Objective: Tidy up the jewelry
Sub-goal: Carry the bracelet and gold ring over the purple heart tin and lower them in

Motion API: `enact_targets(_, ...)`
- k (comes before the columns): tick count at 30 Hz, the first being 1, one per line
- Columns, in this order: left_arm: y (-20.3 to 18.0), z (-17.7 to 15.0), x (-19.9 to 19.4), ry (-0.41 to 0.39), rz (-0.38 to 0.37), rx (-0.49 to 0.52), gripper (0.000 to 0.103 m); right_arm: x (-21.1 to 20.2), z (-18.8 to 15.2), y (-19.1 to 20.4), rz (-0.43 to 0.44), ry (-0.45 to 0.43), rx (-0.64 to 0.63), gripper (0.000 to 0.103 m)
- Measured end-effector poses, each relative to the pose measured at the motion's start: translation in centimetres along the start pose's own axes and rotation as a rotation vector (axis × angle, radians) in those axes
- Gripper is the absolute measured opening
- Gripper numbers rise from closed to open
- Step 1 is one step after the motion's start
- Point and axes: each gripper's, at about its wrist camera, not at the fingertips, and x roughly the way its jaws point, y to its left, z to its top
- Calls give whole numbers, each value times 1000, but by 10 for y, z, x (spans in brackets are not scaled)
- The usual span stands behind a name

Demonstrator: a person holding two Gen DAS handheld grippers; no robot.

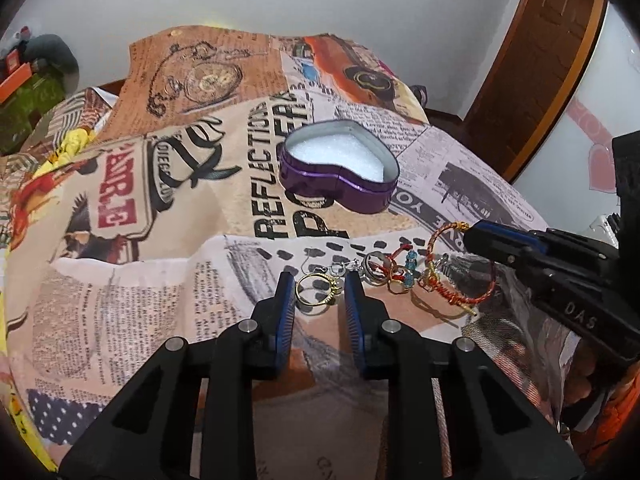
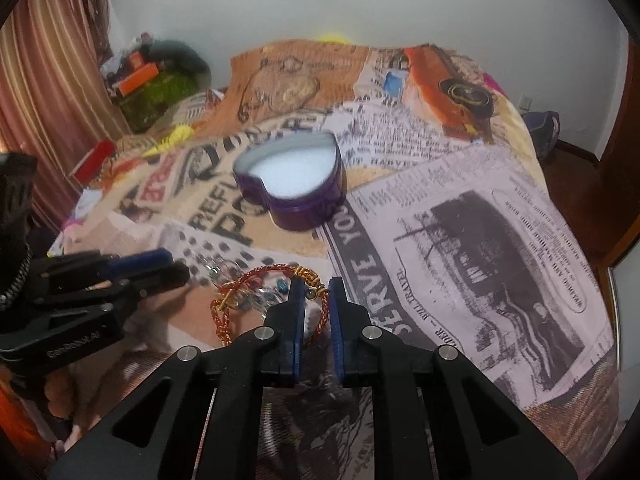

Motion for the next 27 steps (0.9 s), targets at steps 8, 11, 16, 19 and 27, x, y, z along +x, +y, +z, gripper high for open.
enact_targets(8, -5, 6, -28, -73, 8, 17, 24, -25, 11, 11, -9, -67, 5, 10)
enact_targets(11, -7, 14, -37, -107, 7, 15, 24, -34, 16, 14, -23, -93, 4, 10)
enact_targets(16, -8, 27, -52, -166, 14, 26, 24, -45, 26, 15, -42, -139, 6, 10)
enact_targets(19, -8, 37, -58, -206, 24, 34, 24, -51, 34, 14, -54, -169, 7, 10)
enact_targets(27, -3, 62, -59, -271, 41, 53, 24, -50, 55, 13, -83, -221, 5, 10)
